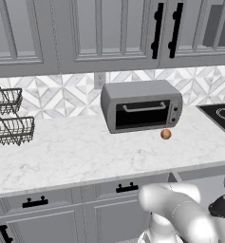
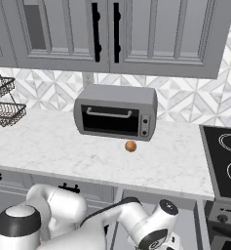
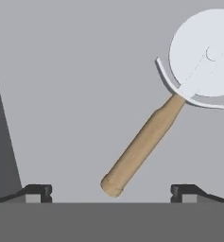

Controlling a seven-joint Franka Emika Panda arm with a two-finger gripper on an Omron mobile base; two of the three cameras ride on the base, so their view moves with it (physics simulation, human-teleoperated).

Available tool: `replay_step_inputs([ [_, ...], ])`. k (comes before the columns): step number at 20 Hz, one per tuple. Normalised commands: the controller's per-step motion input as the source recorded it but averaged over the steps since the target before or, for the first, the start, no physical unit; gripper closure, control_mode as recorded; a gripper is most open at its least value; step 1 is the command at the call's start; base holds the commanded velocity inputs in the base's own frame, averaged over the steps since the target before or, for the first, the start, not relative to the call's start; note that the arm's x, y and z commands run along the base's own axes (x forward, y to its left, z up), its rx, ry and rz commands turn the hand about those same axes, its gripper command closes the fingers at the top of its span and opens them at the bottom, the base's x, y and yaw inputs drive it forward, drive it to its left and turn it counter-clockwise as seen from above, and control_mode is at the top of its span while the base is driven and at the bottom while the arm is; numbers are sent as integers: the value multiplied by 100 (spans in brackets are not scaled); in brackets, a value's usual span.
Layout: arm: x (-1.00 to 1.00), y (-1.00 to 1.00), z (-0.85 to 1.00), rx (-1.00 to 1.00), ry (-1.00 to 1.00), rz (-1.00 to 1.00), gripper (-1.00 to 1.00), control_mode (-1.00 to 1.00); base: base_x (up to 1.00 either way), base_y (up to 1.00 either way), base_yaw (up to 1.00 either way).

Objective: Pick the pizza cutter from the drawer and place it on the counter.

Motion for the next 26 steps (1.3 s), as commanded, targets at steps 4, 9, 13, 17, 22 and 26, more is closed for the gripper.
replay_step_inputs([
  [4, 0, -1, -58, 0, 0, -2, -100, -100, 0, 0, 0],
  [9, 0, -14, -34, 0, 0, 0, -100, -100, 0, 0, 0],
  [13, 0, -22, -31, 0, 0, 0, -100, -100, 0, 0, 0],
  [17, 0, -10, -22, 0, 0, -2, -100, -100, 0, 0, 0],
  [22, 0, -2, -28, 0, 0, 0, 100, -100, 0, 0, 0],
  [26, 0, 0, 0, 0, 0, 0, 100, -100, 0, 0, 0],
])
